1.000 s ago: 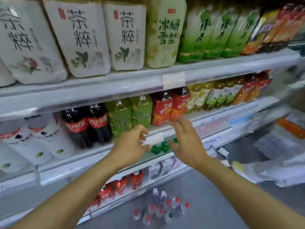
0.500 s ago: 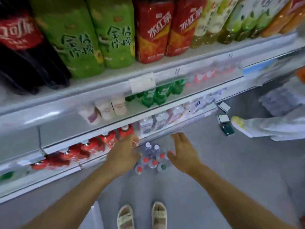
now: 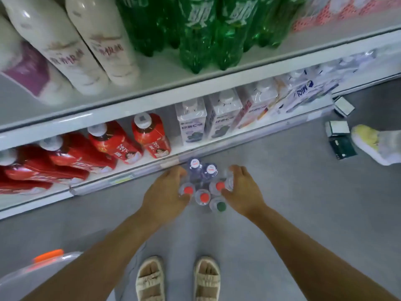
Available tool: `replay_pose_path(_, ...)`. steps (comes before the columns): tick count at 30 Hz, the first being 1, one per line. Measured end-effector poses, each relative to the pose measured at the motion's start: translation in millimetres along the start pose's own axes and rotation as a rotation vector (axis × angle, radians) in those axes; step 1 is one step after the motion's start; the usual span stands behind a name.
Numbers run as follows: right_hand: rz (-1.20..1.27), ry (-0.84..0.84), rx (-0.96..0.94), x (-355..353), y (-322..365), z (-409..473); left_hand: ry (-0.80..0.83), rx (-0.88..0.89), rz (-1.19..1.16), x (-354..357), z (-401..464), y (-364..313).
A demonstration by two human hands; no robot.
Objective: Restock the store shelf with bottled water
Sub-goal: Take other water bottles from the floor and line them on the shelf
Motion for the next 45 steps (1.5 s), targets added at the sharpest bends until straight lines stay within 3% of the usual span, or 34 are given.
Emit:
replay_pose_path(6,-0.002,-0.004,0.003,60,-39,79,-0.042,0.028,0.046,59,72,52)
replay_pose_path(16,0.024,0.142,-0.083,130,-60,172,-0.086,0.041,0.083,108,138,104)
replay_pose_path(25,0.053,-0.029,-0.155,119,-68,186,-0.069,0.074,0.058,111,149,106)
replay_pose_path(33,0.186,-0.146,-0.089,52,-79,140,-0.056,0.170,0.020,83,130,58)
replay_pose_path(37,0.228,-0.233,-0.091,-17,-73,96,-0.052,0.219,0.060,57,102,11)
replay_pose_path(45,0.594,-0.199,-0.182,-165,-16,-14,0.054,0.325,0.055,-17,23,-109)
Point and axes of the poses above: each hand's wrist, its own z-axis towards the middle knuckle, its own x-axis out of the palm, y = z × x, the point moved 9 cm from there along z, towards the middle knuckle, and after that the axes turned 3 degrees about y, right-handed, at the moved point
